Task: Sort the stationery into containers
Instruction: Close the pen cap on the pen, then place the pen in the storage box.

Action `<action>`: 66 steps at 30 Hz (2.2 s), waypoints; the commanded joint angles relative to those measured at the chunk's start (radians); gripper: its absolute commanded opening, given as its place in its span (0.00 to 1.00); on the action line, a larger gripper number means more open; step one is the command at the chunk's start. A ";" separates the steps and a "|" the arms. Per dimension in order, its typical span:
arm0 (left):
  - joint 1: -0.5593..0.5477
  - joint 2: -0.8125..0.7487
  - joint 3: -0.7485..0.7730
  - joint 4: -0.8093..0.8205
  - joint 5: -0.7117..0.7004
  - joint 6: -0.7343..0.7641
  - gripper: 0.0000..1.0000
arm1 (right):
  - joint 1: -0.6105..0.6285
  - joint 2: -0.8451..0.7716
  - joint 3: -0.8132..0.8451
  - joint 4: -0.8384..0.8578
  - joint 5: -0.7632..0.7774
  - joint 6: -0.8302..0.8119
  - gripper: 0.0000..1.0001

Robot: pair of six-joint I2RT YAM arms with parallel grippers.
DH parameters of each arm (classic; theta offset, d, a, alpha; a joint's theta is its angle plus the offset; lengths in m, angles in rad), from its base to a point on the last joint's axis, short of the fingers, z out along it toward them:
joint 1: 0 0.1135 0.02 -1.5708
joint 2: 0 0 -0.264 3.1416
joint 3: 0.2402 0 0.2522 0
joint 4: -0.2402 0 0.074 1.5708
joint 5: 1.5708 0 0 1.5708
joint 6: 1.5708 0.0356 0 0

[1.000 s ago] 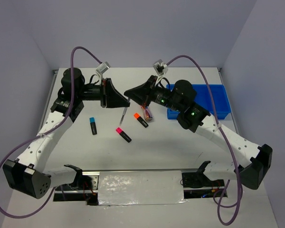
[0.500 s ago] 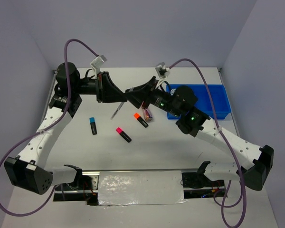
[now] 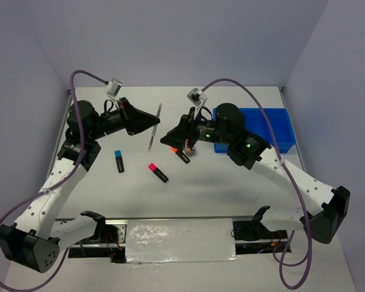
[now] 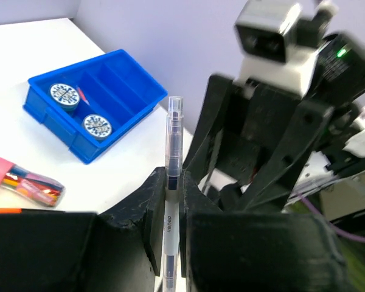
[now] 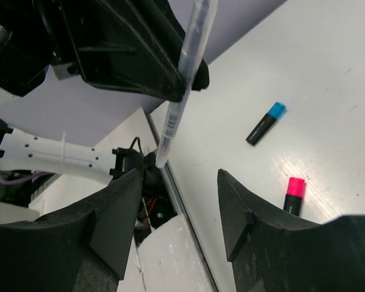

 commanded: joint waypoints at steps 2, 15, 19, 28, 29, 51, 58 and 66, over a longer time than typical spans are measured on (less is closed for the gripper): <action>-0.010 -0.049 -0.028 0.155 -0.070 -0.118 0.00 | 0.007 0.004 -0.005 0.152 -0.089 0.050 0.60; -0.019 -0.079 -0.105 0.279 -0.110 -0.244 0.00 | 0.033 0.155 0.145 0.196 0.030 0.110 0.46; -0.019 -0.087 -0.119 0.275 -0.131 -0.250 0.00 | 0.032 0.179 0.167 0.161 0.078 0.082 0.03; 0.005 0.104 0.324 -0.558 -0.701 -0.009 0.99 | -0.276 0.017 -0.147 -0.056 0.107 -0.098 0.00; 0.020 0.131 0.361 -0.624 -0.745 -0.005 0.99 | -0.353 0.021 -0.151 -0.148 0.121 -0.139 0.00; 0.056 0.137 0.107 -0.830 -0.656 0.154 0.99 | -0.725 0.543 0.221 -0.512 0.529 -0.328 0.07; 0.056 0.125 0.073 -0.850 -0.652 0.166 0.99 | -0.726 0.616 0.283 -0.503 0.482 -0.308 0.21; 0.056 0.132 0.061 -0.891 -0.703 0.167 0.99 | -0.726 0.643 0.330 -0.557 0.486 -0.269 0.57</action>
